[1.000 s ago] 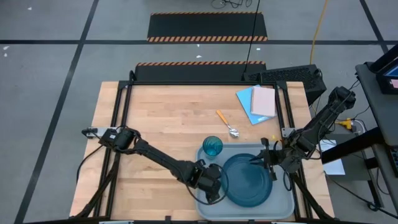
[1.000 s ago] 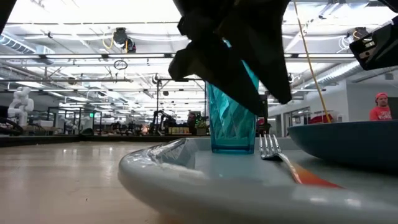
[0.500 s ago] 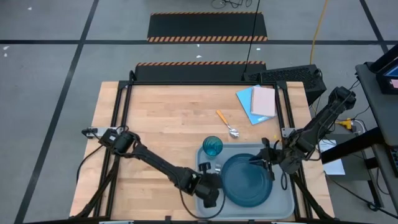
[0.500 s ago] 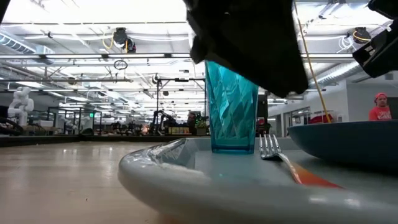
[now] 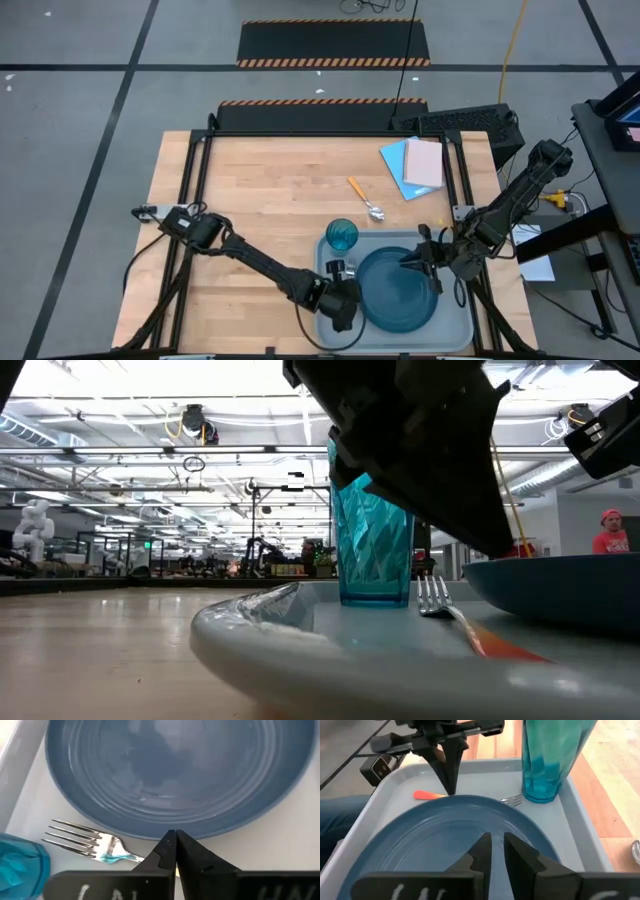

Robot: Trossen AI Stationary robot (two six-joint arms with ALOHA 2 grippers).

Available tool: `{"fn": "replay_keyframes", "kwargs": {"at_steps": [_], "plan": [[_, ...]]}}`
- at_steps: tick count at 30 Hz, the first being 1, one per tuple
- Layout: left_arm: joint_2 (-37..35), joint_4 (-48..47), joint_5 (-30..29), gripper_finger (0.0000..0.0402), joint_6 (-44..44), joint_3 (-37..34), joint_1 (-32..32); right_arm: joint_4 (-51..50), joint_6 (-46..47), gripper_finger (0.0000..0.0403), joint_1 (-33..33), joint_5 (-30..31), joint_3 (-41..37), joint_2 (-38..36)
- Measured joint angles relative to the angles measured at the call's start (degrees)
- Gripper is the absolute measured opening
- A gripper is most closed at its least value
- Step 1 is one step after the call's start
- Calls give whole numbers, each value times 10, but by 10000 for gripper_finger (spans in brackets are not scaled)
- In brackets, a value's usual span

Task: Pick and place plate/cup/fork/spoon on tray
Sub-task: Adjust the blue plate and the fork on the gray tray

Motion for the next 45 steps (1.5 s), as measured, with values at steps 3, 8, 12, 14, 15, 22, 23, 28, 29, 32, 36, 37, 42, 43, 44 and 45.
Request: {"fn": "replay_keyframes", "kwargs": {"at_steps": [3,8,12,14,15,22,23,28,29,32,36,37,42,43,44,45], "plan": [[0,-5,14,17,1,0,9,1,-1,43,0,0,0,0],[-5,-10,31,7,26,0,14,1,-1,43,0,0,0,0],[-27,-38,40,6,30,1,8,-2,-4,43,0,0,0,0],[-29,-54,48,6,29,2,8,-2,-10,43,0,0,0,0],[-28,-59,53,5,30,1,10,-3,-13,43,0,0,0,0],[-15,-26,66,5,31,0,19,-2,-14,43,0,0,0,0],[-15,-21,66,5,33,0,20,-3,-14,43,0,-1,0,0],[-15,-6,70,4,61,0,28,2,-15,43,0,-1,0,0],[-16,-10,74,5,60,0,30,2,-15,43,0,-1,0,0],[-17,-36,75,5,58,0,32,2,-15,43,0,-6,0,0],[-40,-53,76,3,53,0,18,2,-15,43,0,-16,0,0],[-43,-60,77,4,44,2,14,1,-15,43,0,-16,0,0],[-33,-79,81,2,14,0,5,2,-2,43,0,-15,0,0],[-29,-66,81,2,10,0,6,2,8,43,0,-15,0,0],[-25,-57,81,3,9,0,7,2,19,43,-1,-15,0,0],[-19,-45,81,4,9,0,8,3,28,43,-2,-19,0,2]]}}
